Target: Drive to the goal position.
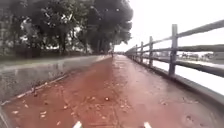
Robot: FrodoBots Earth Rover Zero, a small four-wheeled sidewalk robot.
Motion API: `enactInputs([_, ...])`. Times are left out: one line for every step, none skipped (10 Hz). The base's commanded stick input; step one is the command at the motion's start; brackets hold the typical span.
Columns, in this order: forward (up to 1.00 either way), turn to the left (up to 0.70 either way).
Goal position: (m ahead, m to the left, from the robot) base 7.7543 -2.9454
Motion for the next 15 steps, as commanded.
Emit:
enactInputs([0.5,0.0])
enactInputs([0.5,0.0])
enactInputs([0.5,0.0])
enactInputs([0.5,0.0])
enactInputs([0.5,0.0])
enactInputs([0.5,0.0])
enactInputs([0.5,0.0])
enactInputs([0.5,0.0])
enactInputs([0.5,0.0])
enactInputs([0.5,0.0])
enactInputs([0.5,0.0])
enactInputs([0.5,0.0])
enactInputs([0.5,0.0])
enactInputs([0.5,0.0])
enactInputs([0.5,0.0])
